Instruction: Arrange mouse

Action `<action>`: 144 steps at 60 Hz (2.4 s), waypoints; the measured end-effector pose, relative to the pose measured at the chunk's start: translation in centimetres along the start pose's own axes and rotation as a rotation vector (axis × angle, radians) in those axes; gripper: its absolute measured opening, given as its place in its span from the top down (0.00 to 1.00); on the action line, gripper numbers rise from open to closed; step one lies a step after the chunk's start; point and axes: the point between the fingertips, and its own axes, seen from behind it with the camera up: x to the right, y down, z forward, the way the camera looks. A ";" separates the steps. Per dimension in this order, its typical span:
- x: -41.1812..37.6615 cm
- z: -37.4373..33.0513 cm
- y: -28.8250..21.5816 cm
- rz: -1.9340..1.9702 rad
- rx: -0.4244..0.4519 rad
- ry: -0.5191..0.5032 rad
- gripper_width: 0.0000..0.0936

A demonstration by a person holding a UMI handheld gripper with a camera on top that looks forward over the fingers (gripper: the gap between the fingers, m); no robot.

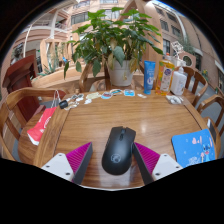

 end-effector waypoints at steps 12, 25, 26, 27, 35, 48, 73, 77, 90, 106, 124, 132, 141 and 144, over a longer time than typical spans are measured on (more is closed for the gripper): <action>0.7 1.4 -1.0 -0.002 -0.003 0.062 0.47; 0.6 1.0 -1.3 -0.076 0.020 0.050 0.63; 0.5 0.9 -1.3 -0.077 0.020 0.041 0.62; 0.3 0.6 -1.2 -0.076 0.022 0.031 0.62; -0.7 -4.8 -5.4 -0.071 0.134 -0.072 0.62; 5.3 -20.0 -17.0 -0.046 0.438 -0.172 0.63; 28.1 -12.0 -0.5 -0.035 0.104 0.056 0.62; 29.0 -11.0 1.9 -0.020 0.059 0.065 0.59; 29.0 -9.1 5.8 0.041 -0.032 0.025 0.45; 28.8 -16.8 2.9 -0.026 0.075 0.089 0.08; 27.4 -28.7 3.8 -0.054 0.141 0.132 0.09; 27.1 -31.9 5.4 -0.052 0.150 0.135 0.09; 27.2 -34.1 6.6 -0.054 0.158 0.140 0.09; 27.3 -34.6 6.7 -0.061 0.167 0.143 0.09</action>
